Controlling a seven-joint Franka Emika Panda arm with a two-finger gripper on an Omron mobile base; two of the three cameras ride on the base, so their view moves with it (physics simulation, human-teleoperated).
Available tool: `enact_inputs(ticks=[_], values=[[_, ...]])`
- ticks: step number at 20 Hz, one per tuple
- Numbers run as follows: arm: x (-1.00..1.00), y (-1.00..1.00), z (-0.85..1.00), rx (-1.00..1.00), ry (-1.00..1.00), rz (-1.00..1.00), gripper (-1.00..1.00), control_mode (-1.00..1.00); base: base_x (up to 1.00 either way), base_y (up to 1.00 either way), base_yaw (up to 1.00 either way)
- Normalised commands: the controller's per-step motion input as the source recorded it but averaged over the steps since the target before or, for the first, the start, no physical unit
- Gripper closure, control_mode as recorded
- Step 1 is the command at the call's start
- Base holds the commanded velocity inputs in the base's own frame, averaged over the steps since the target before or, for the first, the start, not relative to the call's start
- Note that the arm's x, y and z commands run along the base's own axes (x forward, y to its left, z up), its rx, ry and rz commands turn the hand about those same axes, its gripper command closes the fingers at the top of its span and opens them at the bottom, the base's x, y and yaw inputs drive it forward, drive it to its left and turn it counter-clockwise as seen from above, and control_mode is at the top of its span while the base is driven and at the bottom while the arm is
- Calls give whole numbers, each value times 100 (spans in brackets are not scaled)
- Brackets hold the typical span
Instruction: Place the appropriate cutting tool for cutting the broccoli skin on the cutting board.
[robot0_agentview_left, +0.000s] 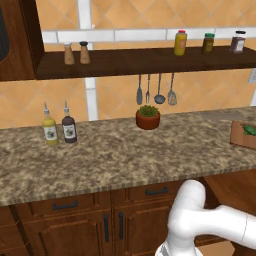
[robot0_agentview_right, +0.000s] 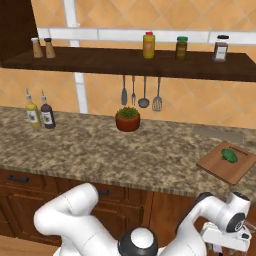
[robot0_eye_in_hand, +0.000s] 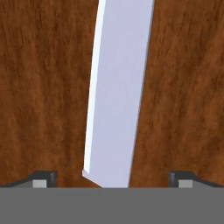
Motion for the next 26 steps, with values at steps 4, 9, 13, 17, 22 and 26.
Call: enact_inputs(ticks=[4, 9, 13, 17, 22, 26], values=[[-33, 23, -44, -1, 0, 0, -100, -100, 0, 0, 0], [-6, 52, -72, -5, -2, 0, -100, -100, 0, 0, 0], [0, 59, -88, -5, -5, 0, -100, -100, 0, 0, 0], [0, 35, -91, -1, -5, 0, 100, -100, 0, 0, 0], [0, 39, -67, 0, -4, 0, 100, -100, 0, 0, 0], [0, 60, -5, 0, -5, 0, 100, -100, 0, 0, 0]])
